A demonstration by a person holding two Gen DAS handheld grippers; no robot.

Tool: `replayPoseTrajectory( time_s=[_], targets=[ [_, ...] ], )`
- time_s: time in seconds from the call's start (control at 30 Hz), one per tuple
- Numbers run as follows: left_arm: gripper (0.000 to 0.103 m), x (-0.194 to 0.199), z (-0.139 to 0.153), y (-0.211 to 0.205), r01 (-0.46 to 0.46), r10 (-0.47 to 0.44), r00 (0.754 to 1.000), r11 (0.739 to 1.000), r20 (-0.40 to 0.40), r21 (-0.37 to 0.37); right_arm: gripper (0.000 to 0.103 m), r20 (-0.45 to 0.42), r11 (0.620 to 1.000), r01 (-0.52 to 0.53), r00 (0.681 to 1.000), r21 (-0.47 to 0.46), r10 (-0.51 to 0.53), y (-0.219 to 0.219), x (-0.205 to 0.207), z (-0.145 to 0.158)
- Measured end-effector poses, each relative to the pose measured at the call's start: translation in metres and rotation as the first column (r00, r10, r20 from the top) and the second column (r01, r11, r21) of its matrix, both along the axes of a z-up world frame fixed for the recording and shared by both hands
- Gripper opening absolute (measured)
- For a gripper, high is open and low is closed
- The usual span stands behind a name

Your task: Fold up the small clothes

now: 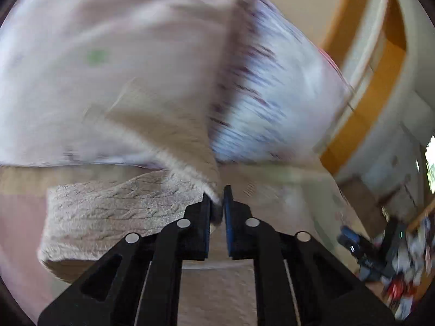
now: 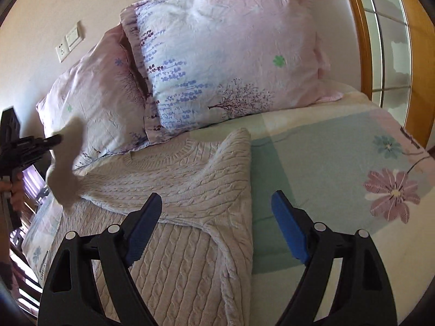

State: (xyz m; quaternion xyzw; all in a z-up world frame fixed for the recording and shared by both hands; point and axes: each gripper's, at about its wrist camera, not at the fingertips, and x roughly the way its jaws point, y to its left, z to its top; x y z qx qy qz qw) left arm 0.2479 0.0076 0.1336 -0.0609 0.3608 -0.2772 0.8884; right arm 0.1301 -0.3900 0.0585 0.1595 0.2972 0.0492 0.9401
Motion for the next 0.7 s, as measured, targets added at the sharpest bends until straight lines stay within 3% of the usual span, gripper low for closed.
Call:
replayPoseTrajectory(
  time_s=[0.07, 0.13, 0.17, 0.23, 0.33, 0.37, 0.43, 0.53, 0.6, 0.67, 0.7],
  targets=[
    [0.027, -0.019, -0.025, -0.066, 0.163, -0.158, 0.986, 0.980, -0.060, 0.111, 0.084, -0.026, 1.000, -0.001, 1.000, 0.011, 0.001, -0.003, -0.006, -0.003],
    [0.028, -0.038, -0.040, -0.077, 0.180, -0.171, 0.984, 0.960, -0.058, 0.214, 0.084, -0.036, 1.000, -0.006, 0.999, 0.026, 0.007, -0.009, -0.018, -0.005],
    [0.037, -0.050, -0.046, -0.068, 0.143, -0.139, 0.990, 0.954, -0.032, 0.264, 0.084, -0.047, 0.999, -0.003, 0.999, 0.032, 0.005, -0.016, -0.031, -0.007],
    [0.050, -0.068, -0.051, -0.037, 0.050, -0.051, 0.999, 0.955, -0.002, 0.293, 0.084, -0.069, 0.999, -0.002, 0.998, 0.054, 0.006, -0.025, -0.045, -0.012],
    [0.051, -0.093, -0.066, 0.031, -0.090, 0.110, 0.993, 0.949, -0.052, 0.302, 0.080, -0.137, 0.981, -0.030, 0.989, 0.190, 0.057, -0.039, -0.071, -0.033],
    [0.051, -0.103, -0.075, 0.052, -0.127, 0.160, 0.984, 0.943, -0.082, 0.307, 0.073, -0.151, 0.973, -0.042, 0.985, 0.228, 0.078, -0.040, -0.076, -0.038],
    [0.051, -0.118, -0.088, 0.080, -0.173, 0.222, 0.965, 0.939, -0.142, 0.296, 0.063, -0.186, 0.938, -0.081, 0.971, 0.338, 0.151, -0.038, -0.090, -0.055],
    [0.050, -0.153, -0.110, 0.112, -0.218, 0.265, 0.934, 0.954, -0.241, 0.204, 0.048, -0.176, 0.901, -0.123, 0.961, 0.417, 0.213, -0.031, -0.111, -0.064],
    [0.048, -0.177, -0.116, 0.124, -0.237, 0.264, 0.939, 0.961, -0.220, 0.140, 0.037, -0.178, 0.874, -0.154, 0.949, 0.462, 0.261, -0.025, -0.124, -0.069],
    [0.031, -0.199, -0.119, 0.125, -0.221, 0.235, 0.945, 0.971, -0.227, 0.088, 0.033, -0.171, 0.822, -0.184, 0.931, 0.538, 0.321, -0.018, -0.138, -0.076],
    [0.029, -0.210, -0.123, 0.128, -0.204, 0.209, 0.947, 0.978, -0.245, 0.046, 0.029, -0.169, 0.808, -0.191, 0.927, 0.557, 0.335, -0.015, -0.142, -0.078]
  ],
)
